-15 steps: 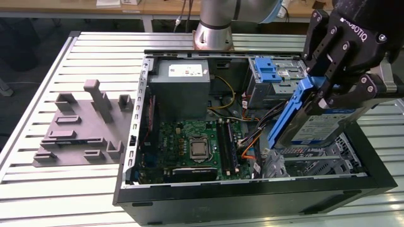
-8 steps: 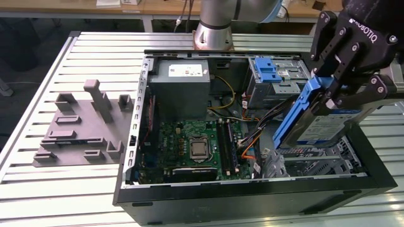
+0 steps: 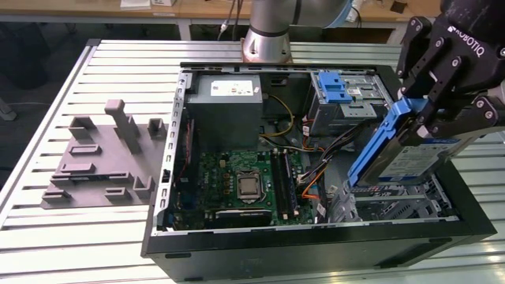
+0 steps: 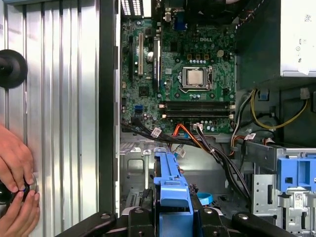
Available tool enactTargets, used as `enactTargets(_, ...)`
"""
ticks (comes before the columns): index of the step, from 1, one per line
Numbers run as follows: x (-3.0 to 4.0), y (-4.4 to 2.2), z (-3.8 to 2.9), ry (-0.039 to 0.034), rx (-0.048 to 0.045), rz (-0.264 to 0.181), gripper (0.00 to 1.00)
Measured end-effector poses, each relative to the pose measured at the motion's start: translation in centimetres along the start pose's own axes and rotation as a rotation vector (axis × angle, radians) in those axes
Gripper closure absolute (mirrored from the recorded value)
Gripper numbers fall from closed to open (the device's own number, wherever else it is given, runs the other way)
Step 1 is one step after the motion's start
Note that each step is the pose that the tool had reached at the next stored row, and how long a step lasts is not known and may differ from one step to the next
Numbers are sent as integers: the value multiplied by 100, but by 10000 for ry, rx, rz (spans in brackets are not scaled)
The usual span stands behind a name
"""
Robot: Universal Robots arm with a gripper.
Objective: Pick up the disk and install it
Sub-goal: 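Insert the disk into the insertion slot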
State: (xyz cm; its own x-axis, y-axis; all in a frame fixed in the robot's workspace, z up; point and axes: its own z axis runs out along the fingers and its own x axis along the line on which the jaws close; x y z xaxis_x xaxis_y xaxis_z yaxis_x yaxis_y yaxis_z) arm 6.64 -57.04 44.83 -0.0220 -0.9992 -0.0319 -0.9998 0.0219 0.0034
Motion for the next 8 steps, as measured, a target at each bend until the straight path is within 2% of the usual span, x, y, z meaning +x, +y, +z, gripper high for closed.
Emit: enactTargets(8, 20, -28, 46, -1, 1, 32, 64)
